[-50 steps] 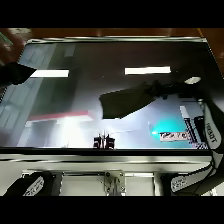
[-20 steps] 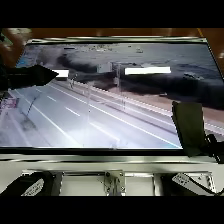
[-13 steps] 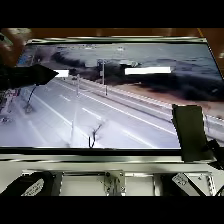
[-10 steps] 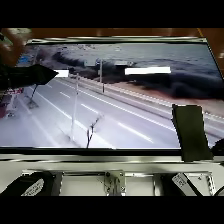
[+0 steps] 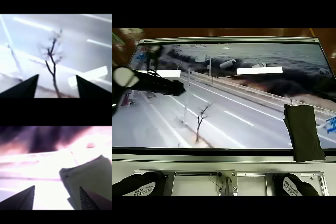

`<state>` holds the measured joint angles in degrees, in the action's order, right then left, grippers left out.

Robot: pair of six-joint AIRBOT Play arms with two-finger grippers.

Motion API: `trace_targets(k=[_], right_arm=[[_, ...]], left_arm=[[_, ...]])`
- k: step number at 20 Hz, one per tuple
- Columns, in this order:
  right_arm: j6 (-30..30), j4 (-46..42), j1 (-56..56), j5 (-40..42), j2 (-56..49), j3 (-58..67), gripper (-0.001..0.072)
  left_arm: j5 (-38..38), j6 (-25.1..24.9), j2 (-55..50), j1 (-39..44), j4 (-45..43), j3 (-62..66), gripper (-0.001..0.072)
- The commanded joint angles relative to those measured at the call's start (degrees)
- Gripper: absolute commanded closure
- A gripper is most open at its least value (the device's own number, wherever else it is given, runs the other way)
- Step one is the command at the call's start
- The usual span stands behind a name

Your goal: Fold the shirts.

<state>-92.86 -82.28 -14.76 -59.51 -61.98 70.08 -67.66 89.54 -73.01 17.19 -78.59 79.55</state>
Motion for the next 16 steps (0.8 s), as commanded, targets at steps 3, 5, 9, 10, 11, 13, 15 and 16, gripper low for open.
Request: trace_targets(k=[3,5,9,10,11,13,15,16], right_arm=[[-4.4,0.0,15.3,-6.6,-7.8,1.3,0.0027],[-3.9,0.7,15.3,-7.5,-8.3,1.3,0.0028],[-3.9,0.8,15.3,-7.4,-8.3,1.3,0.0027],[-3.9,0.8,15.3,-7.4,-8.3,1.3,0.0028],[-3.9,0.8,15.3,-7.4,-8.3,1.3,0.0027],[-3.9,0.8,15.3,-7.4,-8.3,1.3,0.0027],[-3.9,0.8,15.3,-7.4,-8.3,1.3,0.0028],[-3.9,0.8,15.3,-7.4,-8.3,1.3,0.0028]], left_arm=[[-10.8,4.5,-11.3,7.5,-12.9,9.9,0.0032],[-5.1,5.2,-11.3,6.8,-12.9,9.9,0.005],[-3.3,6.2,-11.8,5.6,-12.9,9.8,0.0049],[-3.3,6.2,-12.0,5.6,-12.9,9.8,0.0049],[-3.2,6.2,-12.2,5.6,-12.9,9.8,0.0049],[-2.6,6.2,-12.9,5.6,-12.9,9.8,0.0049],[-2.7,6.2,-13.6,5.6,-12.9,9.8,0.0049],[-2.9,6.2,-13.9,5.6,-12.9,9.8,0.0049]])
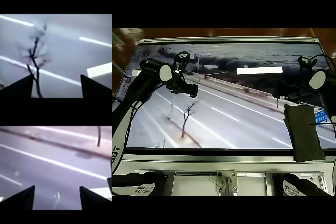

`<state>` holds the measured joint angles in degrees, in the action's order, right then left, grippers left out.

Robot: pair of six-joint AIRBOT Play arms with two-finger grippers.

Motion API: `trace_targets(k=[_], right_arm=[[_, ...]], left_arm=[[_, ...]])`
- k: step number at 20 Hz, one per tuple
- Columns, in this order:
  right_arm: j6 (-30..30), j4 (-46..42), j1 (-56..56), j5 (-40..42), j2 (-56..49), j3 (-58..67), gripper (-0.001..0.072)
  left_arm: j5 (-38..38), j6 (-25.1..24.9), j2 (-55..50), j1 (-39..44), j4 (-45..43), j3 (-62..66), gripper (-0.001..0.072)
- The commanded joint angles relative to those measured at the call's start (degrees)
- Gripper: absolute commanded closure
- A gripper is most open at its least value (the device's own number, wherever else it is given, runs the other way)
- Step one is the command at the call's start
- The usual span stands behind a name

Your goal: Fold the shirts.

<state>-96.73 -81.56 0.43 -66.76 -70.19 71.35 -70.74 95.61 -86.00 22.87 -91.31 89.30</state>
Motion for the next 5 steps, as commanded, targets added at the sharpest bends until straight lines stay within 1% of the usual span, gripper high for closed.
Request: trace_targets(k=[1,5], right_arm=[[0.0,0.1,0.1,-0.1,0.0,0.1,0.0028],[0.0,0.1,0.1,-0.1,0.0,0.1,0.0028]], left_arm=[[0.2,0.1,-1.1,-0.1,-0.2,0.1,0.0049],[0.2,0.1,-1.3,-0.1,-0.2,0.1,0.0049]])
